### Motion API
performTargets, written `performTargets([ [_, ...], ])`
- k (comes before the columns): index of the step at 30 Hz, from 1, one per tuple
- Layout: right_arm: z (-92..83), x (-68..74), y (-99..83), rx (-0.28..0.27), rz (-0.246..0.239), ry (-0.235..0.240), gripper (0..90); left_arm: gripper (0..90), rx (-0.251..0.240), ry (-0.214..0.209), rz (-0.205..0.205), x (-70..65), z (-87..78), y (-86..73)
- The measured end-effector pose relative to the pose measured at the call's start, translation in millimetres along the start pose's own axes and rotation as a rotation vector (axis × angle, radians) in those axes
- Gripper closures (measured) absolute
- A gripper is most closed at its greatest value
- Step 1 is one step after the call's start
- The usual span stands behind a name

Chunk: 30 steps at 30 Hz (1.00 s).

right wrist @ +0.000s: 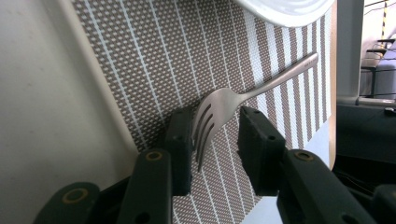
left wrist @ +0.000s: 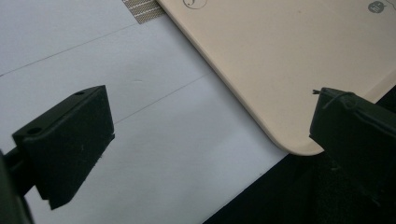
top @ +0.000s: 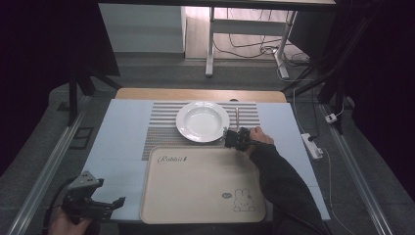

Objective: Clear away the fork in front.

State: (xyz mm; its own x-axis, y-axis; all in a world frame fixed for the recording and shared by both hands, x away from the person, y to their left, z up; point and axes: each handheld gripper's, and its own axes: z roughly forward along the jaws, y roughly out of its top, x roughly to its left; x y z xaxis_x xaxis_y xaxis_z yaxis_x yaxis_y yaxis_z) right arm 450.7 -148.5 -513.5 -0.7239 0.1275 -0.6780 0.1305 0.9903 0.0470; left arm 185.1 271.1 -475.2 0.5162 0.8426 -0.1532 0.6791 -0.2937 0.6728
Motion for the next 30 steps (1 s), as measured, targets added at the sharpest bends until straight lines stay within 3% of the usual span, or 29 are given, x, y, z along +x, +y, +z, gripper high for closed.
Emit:
performTargets([
  [2,1.8,0.4,-0.8,-0.002,-0.007,-0.003,68.7,0.1,0.000,0.000,0.000,0.0,0.0,0.0],
  [3,3.1,0.1,-1.4,-0.014,-0.004,0.018,70.1,0.1,0.000,0.000,0.001,0.0,0.0,0.0],
  [4,2.8,1.0,-1.2,0.000,-0.014,-0.009,72.1,0.1,0.000,0.000,0.000,0.0,0.0,0.0],
  [10,5.1,4.6,-3.0,0.008,-0.063,-0.043,85.8,0.1,0.000,-0.001,0.001,-0.1,0.0,0.0],
  [12,3.7,5.1,-3.3,0.003,-0.080,-0.066,87.3,0.1,0.000,-0.001,0.002,-0.2,0.0,0.0],
  [13,4.0,4.2,-3.8,-0.015,-0.077,-0.044,87.9,0.1,0.000,-0.001,0.002,-0.2,0.0,0.0],
  [14,2.9,5.3,-3.9,-0.014,-0.079,-0.084,88.7,0.1,0.000,-0.001,0.002,-0.2,0.0,0.0],
  [21,-2.8,3.9,-5.9,-0.021,-0.077,-0.087,89.5,0.1,0.000,-0.001,0.002,-0.4,0.0,0.1],
  [22,-3.9,3.1,-7.3,-0.037,-0.068,-0.070,89.6,0.1,0.000,-0.001,0.002,-0.4,0.0,0.1],
  [23,-6.2,3.0,-7.6,-0.029,-0.061,-0.090,89.6,0.1,0.000,-0.001,0.002,-0.3,0.0,0.1],
  [30,-16.6,-1.0,-13.1,-0.074,0.014,-0.073,89.7,0.1,0.000,-0.001,0.002,-0.1,0.0,0.0],
])
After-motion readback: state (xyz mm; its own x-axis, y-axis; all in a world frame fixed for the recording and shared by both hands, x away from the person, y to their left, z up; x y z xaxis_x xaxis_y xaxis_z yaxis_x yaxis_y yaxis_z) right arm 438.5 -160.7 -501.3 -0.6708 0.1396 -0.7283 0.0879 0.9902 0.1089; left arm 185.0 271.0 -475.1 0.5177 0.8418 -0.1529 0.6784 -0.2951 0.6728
